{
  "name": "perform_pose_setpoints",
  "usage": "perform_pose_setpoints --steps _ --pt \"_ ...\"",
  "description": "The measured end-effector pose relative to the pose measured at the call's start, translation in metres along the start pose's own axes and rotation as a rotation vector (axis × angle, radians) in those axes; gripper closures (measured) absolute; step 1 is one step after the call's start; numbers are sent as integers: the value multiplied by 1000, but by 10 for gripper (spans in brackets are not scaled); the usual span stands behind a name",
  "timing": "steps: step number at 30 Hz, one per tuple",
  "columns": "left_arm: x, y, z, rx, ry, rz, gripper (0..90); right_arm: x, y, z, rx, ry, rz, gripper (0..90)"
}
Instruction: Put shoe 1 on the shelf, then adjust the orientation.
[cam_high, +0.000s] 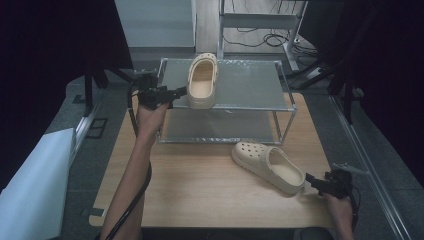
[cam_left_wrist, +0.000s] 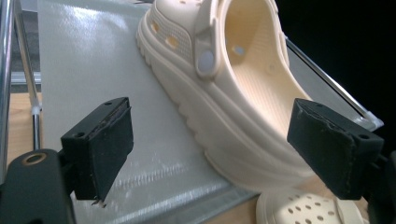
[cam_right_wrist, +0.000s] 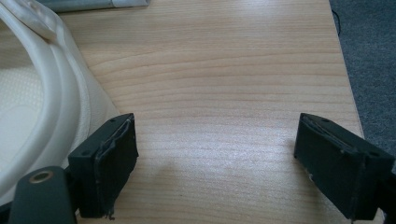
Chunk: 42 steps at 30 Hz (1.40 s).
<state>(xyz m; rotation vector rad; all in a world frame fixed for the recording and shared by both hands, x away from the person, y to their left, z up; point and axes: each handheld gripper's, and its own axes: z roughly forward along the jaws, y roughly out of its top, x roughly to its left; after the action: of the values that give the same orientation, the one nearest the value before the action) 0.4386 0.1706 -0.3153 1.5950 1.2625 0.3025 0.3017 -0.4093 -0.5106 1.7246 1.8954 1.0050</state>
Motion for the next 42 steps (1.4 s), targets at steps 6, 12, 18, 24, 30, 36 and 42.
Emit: perform_pose_setpoints --steps 6,12,18,24,30,36,42 --pt "-3 -12 -9 0 -2 20 93 1 1 -1 -11 16 -4 132" --pt "-6 -23 -17 26 19 55 21 2 1 -1 -12 16 -6 131" --pt "-8 -37 -25 26 2 67 1 2 1 -1 -12 17 -7 131" --pt "-7 -53 -33 28 -2 75 0 2 1 -1 -11 21 -5 131" --pt "-7 -67 -38 34 -9 82 0 4 1 -1 -14 26 -3 131" --pt "-10 -83 -42 40 -14 91 0 3 1 -1 -20 26 -13 131" --pt "-10 -101 -47 48 -18 94 0 4 2 -3 -36 43 -18 132"
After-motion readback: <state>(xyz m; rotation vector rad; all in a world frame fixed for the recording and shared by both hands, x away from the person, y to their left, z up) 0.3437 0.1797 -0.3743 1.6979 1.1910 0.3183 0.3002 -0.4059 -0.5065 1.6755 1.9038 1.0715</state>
